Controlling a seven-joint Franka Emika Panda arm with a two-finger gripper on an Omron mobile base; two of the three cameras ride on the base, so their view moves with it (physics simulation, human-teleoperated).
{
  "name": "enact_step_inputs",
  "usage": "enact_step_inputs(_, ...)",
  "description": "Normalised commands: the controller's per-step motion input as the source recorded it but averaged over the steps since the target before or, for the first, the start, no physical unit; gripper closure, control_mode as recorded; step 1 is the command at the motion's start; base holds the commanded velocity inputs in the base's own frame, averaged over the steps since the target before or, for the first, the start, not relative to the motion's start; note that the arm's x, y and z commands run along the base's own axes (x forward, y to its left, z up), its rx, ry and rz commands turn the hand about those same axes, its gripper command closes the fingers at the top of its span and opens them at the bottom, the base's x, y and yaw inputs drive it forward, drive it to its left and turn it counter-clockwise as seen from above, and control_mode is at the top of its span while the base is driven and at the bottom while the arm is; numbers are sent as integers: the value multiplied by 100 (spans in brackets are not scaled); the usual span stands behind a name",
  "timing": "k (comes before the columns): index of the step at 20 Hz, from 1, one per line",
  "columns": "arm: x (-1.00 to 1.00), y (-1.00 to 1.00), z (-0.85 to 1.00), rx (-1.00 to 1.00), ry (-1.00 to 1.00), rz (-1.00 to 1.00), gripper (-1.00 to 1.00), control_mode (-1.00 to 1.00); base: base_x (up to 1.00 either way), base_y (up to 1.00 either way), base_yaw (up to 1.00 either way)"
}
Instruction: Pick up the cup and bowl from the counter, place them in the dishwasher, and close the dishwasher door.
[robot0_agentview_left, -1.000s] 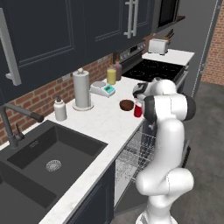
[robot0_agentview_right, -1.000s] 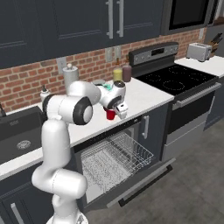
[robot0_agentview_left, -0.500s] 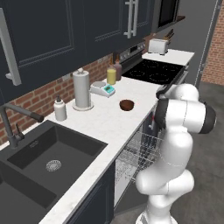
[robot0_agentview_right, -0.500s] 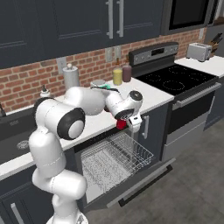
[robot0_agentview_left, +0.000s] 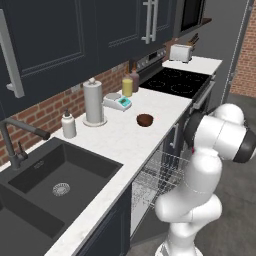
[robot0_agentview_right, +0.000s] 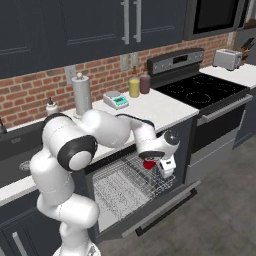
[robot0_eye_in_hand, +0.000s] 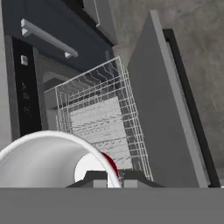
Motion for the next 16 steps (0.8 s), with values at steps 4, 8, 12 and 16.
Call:
enact_step_inputs(4,-7,-17,-81,14,0,0,100,-100,0,0,0)
enact_step_inputs(8,3,-1,-83,17,1,0,100,-100,0,0,0)
enact_step_inputs(12,19,0,-60,17,0,0,100,-100,0,0,0)
enact_step_inputs(16,36,6,-29,15,0,0,100,-100,0,0,0)
